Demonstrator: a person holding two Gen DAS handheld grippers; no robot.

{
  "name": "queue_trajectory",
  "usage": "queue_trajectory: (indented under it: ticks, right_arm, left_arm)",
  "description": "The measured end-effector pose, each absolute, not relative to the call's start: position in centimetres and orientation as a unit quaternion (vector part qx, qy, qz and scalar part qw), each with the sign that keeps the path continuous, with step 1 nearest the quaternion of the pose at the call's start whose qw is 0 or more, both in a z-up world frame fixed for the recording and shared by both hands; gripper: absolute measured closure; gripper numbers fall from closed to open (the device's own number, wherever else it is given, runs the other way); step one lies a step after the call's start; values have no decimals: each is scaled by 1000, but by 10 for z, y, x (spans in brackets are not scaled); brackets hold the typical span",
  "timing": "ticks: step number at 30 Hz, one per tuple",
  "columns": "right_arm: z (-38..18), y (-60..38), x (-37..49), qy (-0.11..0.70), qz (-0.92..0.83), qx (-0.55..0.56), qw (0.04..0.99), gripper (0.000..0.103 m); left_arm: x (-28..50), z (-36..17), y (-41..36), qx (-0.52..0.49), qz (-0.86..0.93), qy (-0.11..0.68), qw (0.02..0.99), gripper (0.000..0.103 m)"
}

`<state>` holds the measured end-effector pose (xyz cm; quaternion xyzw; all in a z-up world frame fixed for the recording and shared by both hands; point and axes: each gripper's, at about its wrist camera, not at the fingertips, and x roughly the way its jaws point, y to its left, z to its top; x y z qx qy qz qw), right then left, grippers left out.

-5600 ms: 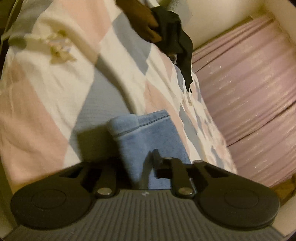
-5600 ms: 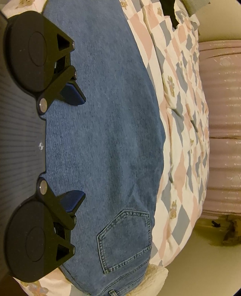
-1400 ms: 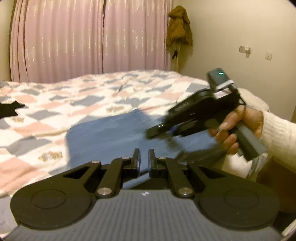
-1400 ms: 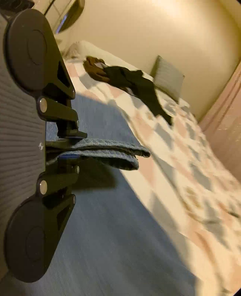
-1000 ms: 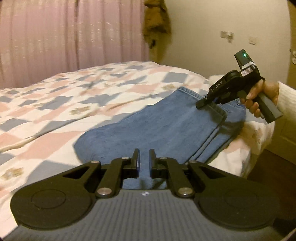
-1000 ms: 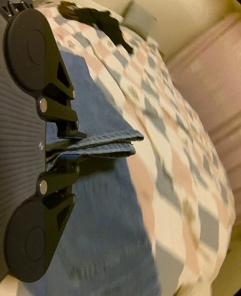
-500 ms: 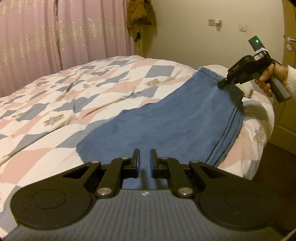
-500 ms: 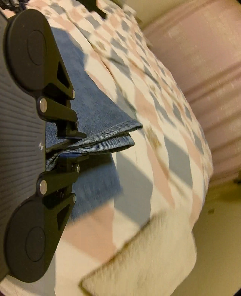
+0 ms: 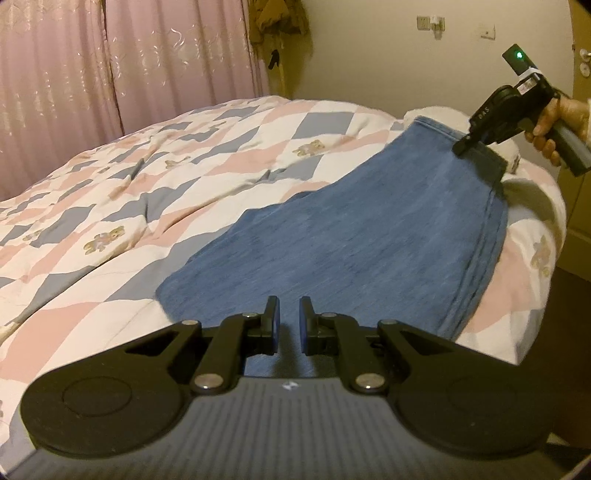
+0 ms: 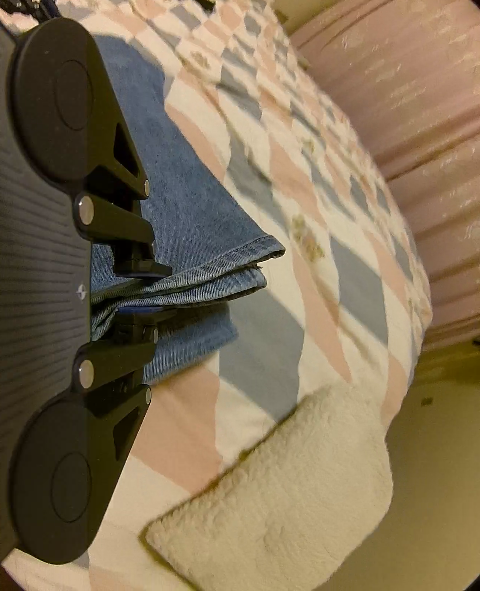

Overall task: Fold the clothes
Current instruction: 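Lay the folded jeans down with the right gripper and open it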

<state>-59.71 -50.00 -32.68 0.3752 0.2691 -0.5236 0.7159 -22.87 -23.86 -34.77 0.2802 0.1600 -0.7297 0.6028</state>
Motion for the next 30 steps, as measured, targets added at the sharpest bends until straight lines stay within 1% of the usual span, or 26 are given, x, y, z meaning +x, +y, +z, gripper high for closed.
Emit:
queue_trajectory:
  ticks: [2,3,5,6,7,9,11,12,15,16,17,18,21,22,23,24,25,27,30]
  right_arm:
    - [-335,-504,-593,286,-533,367,707,88]
    - [-339,-505,-591,293,-537,363,703,84]
    - [-332,-500,-591,284,-573,338,690,62]
    - [-327,-492,-588,277,-591,311,691,54]
    - [-322,-482,-583,268,-604,283,695,53]
    - [-312,-463,-572,248,-629,225,702,55]
    - [-312,-444,-558,234,-605,202,733,57]
    - [-316,-439,-550,241,-593,197,743,60]
    - [-340,-441,-545,277,-586,198,736,63]
    - [-350,-446,-551,285,-595,205,723,68]
    - [-358,-452,-557,292,-601,213,713,84]
    - [-363,-457,-563,296,-605,221,706,103]
    - [-358,-456,-574,278,-606,246,703,103]
    - [-351,-451,-574,273,-612,242,702,102]
    - [-343,-443,-572,268,-619,227,702,85]
    - [-336,-434,-569,261,-623,211,707,73]
    - [-329,-422,-566,253,-618,201,716,70]
    - [-326,-402,-561,243,-594,206,738,69]
    - [-348,-380,-549,270,-569,216,746,68]
  left_arm:
    - [-227,-348,-244,285,-728,156,604,95]
    - [-226,-349,-247,287,-727,154,604,95]
    - [-225,-350,-252,292,-725,149,605,95]
    - [-224,-350,-255,294,-724,147,606,94]
    - [-223,-350,-258,297,-724,145,606,94]
    - [-218,-345,-266,289,-729,140,605,94]
    - [-218,-343,-277,282,-738,140,597,94]
    - [-223,-346,-285,287,-743,140,589,94]
    - [-235,-355,-312,300,-757,141,563,94]
    - [-239,-359,-320,304,-762,142,555,94]
    - [-244,-362,-329,308,-766,142,546,94]
    - [-248,-365,-338,312,-770,142,537,94]
    - [-258,-383,-369,348,-757,162,528,94]
    - [-261,-378,-366,351,-755,155,532,94]
    - [-263,-373,-363,354,-752,148,535,93]
    - [-266,-367,-361,357,-750,142,539,93]
    - [-266,-360,-351,354,-750,138,542,93]
    - [-265,-348,-330,344,-752,138,545,93]
    - [-261,-353,-295,348,-745,157,547,92]
